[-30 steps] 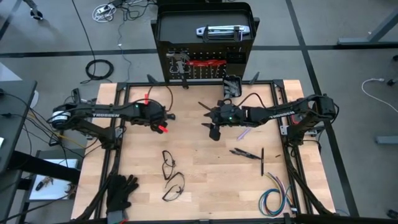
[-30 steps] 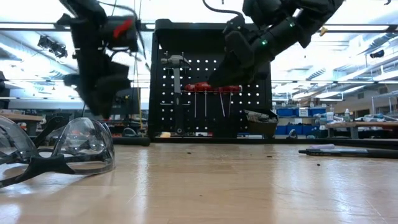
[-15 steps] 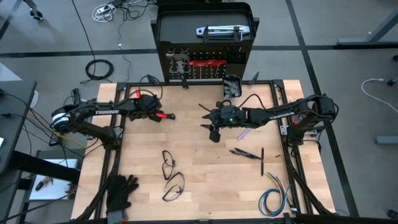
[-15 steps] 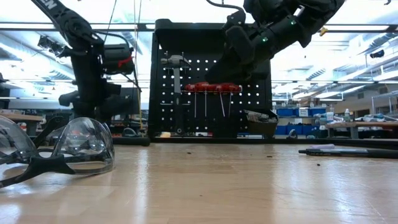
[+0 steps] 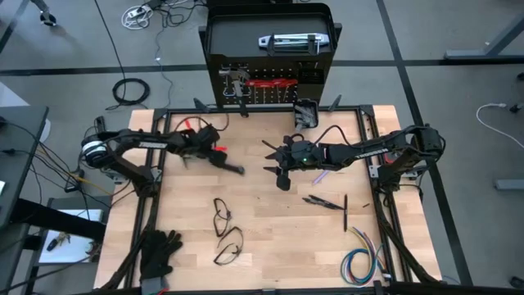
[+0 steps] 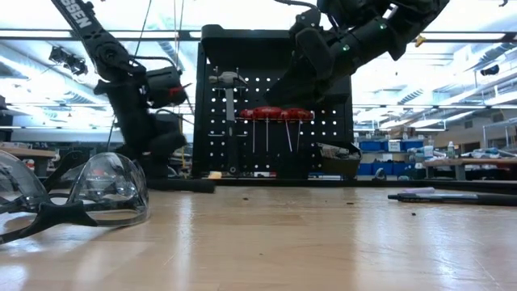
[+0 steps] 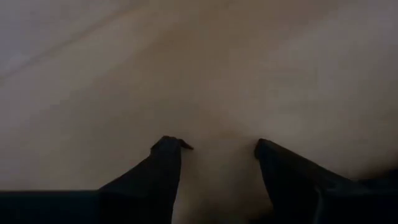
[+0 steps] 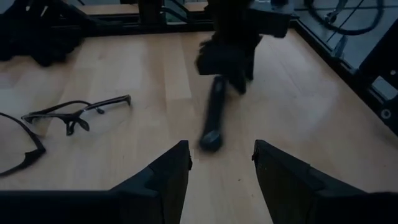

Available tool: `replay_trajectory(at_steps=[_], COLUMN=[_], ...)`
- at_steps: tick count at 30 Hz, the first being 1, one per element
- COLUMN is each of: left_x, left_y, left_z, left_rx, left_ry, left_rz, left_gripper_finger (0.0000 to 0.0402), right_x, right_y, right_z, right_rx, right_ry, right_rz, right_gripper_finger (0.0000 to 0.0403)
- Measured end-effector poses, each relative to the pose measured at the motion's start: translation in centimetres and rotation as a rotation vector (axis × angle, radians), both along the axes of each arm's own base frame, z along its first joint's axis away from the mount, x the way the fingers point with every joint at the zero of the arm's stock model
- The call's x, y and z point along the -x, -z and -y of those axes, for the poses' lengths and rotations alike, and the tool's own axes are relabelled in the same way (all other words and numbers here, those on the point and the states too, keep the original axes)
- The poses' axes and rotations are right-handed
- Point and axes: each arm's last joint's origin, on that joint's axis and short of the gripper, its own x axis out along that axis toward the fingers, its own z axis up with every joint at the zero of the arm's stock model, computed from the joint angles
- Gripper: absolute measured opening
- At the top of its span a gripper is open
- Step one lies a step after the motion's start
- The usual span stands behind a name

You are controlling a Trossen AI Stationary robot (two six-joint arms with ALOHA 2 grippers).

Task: Hang tools onto peg board
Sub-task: Hang the hammer on the pegboard

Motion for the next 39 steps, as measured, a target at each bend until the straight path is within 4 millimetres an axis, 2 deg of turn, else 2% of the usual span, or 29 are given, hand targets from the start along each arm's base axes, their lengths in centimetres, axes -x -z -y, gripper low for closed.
replay_trajectory(at_steps=[5,8,12,17,21,26,32,34,39], left_x=[-2.6,-3.7,-6.0,-5.9,-4.7,-4.0,-3.9,-3.6,-1.4], left_y=[-0.3,-1.2,-4.4,-6.7,-7.1,-7.0,-6.9,-6.3,-4.7], left_z=[2.7,3.9,5.2,6.9,6.8,7.0,7.9,8.1,7.9], left_rx=[0.035,0.008,-0.105,-0.217,-0.116,0.046,0.238,0.28,0.316], left_ry=[0.259,0.33,0.45,0.555,0.407,0.25,0.188,0.177,0.128], left_rz=[0.046,0.022,0.071,-0.197,-0.305,-0.297,-0.248,-0.258,-0.413], left_gripper_finger=[0.0213,0.0213,0.0213,0.0213,0.0213,0.0213,0.0213,0.0213,0.0213], right_x=[0.1,0.1,0.2,0.2,0.2,0.3,0.4,0.5,0.8], right_y=[0.1,0.2,0.3,0.4,0.4,0.5,0.9,1.1,1.5], right_z=[0.0,0.0,0.0,0.0,-0.1,-0.3,-0.7,-0.9,-1.0], right_rx=[0.001,0.0,-0.005,-0.005,-0.005,-0.015,-0.019,-0.018,-0.017], right_ry=[0.0,0.0,0.002,0.001,0.0,-0.001,-0.009,-0.013,-0.017], right_rz=[-0.015,-0.024,-0.037,-0.046,-0.049,-0.06,-0.063,-0.061,-0.072], right_gripper_finger=[0.0187,0.0185,0.0185,0.0183,0.0184,0.0184,0.0181,0.0181,0.018])
